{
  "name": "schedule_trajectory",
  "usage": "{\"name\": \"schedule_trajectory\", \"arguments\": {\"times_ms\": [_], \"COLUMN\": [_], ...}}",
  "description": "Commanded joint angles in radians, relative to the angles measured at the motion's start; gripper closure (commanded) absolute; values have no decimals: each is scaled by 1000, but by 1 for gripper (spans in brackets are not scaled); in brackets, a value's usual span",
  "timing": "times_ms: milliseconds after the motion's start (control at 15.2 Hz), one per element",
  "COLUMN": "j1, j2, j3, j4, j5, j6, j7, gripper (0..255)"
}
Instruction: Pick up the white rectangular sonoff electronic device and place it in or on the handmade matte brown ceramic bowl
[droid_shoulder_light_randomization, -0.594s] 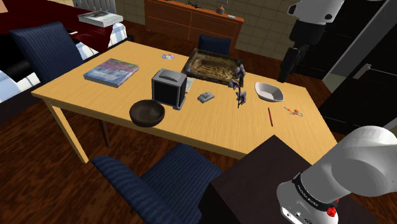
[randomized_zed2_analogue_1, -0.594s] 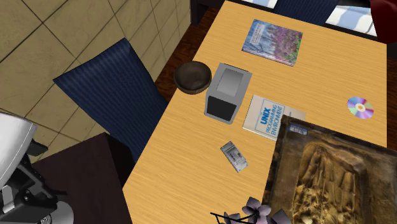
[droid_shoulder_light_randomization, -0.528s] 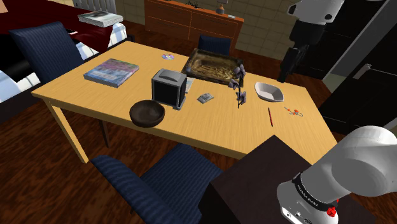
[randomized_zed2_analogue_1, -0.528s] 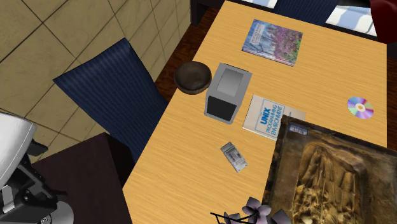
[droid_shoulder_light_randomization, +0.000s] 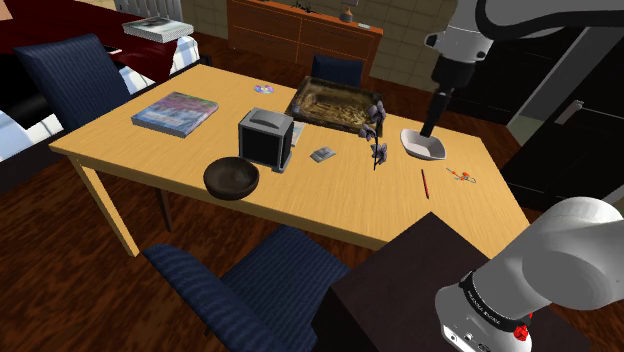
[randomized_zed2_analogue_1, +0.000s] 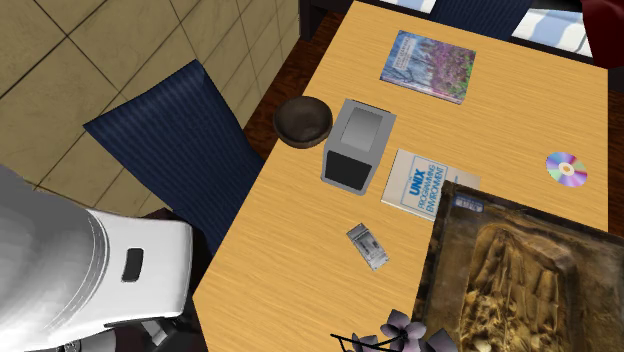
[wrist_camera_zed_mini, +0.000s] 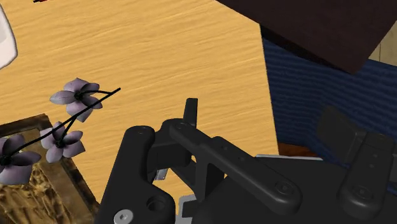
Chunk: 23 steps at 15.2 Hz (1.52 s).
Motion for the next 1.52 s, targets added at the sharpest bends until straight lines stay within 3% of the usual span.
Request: {"name": "schedule_trajectory", "arguments": {"times_ms": [0, 396, 792, 1452], "j1": [7, 36, 65, 49], "j2": [59, 263, 499, 900], "j3": [-36, -127, -188, -165], "j4": [0, 43, 140, 404], "j5": [-19, -37, 7, 154], "j6": [66, 244, 391, 530], "j7": [-83, -314, -555, -941], "gripper": [0, 0, 0, 0]}}
